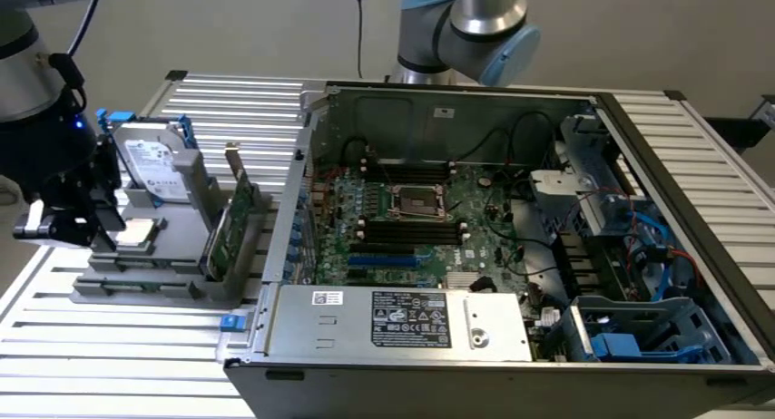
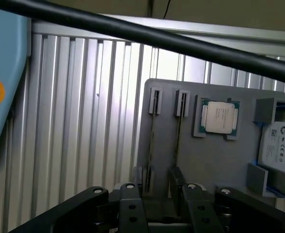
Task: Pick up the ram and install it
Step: 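Pick up the ram and move it above insertion slot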
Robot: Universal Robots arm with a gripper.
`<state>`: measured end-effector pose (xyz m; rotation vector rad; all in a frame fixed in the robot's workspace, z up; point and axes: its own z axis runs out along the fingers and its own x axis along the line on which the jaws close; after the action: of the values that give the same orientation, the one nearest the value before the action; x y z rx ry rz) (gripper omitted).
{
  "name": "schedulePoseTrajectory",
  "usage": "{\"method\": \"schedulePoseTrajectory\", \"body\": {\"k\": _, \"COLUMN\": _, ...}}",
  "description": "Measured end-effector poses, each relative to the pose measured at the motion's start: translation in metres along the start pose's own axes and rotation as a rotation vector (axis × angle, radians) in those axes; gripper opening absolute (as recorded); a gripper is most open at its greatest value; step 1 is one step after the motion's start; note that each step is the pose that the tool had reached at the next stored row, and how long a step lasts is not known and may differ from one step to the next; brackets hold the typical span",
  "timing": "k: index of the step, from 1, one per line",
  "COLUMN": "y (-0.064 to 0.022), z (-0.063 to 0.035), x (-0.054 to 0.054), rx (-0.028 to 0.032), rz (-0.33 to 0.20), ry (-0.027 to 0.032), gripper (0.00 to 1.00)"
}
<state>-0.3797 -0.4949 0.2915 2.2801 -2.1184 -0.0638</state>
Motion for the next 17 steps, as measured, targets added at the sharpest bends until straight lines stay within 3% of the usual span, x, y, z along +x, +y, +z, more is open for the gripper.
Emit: {"method": "schedulePoseTrajectory", "body": {"k": 17, "y": 0.0014, "z": 0.031, "x": 0.0, "rx": 0.0, "rz": 0.0, "ry": 0.0, "gripper": 0.36}}
